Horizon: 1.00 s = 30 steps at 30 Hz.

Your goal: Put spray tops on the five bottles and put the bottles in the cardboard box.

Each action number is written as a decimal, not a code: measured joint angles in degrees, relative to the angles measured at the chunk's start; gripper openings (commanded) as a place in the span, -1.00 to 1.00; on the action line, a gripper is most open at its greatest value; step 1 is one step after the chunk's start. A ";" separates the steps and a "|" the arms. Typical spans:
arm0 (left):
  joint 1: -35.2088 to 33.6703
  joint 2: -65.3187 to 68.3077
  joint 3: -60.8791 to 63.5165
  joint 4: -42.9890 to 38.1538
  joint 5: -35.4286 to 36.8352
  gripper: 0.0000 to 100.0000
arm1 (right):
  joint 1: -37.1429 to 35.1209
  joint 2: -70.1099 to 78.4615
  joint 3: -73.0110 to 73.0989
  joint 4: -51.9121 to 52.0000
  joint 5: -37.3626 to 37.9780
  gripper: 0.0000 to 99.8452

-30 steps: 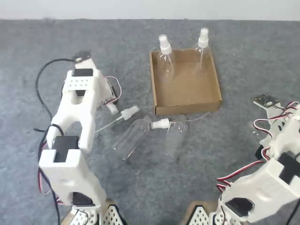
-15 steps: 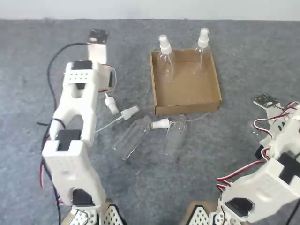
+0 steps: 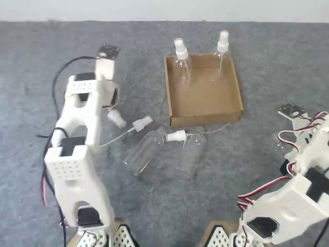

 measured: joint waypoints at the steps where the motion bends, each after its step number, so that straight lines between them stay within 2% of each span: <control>1: -1.05 0.00 0.00 1.41 -0.70 -0.98 | 0.00 0.00 0.00 0.00 0.00 -0.88; 6: -4.40 -0.35 0.00 8.26 -3.43 -0.98 | 0.00 0.00 0.00 0.00 0.00 -0.88; 11: -4.31 -4.04 0.00 18.73 -3.69 -0.97 | 0.00 0.00 0.00 0.00 0.00 -0.88; 16: -4.84 -12.13 0.00 19.69 -3.78 -0.97 | 0.00 0.00 0.00 0.00 0.00 -0.88; 20: -6.42 -17.41 0.00 20.04 -3.78 -0.81 | 0.00 0.00 0.00 0.00 0.00 -0.88; 22: -7.56 -18.02 0.00 20.40 -4.31 -0.74 | 0.00 0.00 0.00 0.00 0.00 -0.88; 27: -9.41 -16.97 0.00 26.02 -8.70 -0.73 | 0.00 0.00 0.00 0.00 0.00 -0.88; 30: -9.23 -13.89 0.70 26.64 -9.85 -0.73 | 0.00 0.00 0.00 0.00 0.00 -0.88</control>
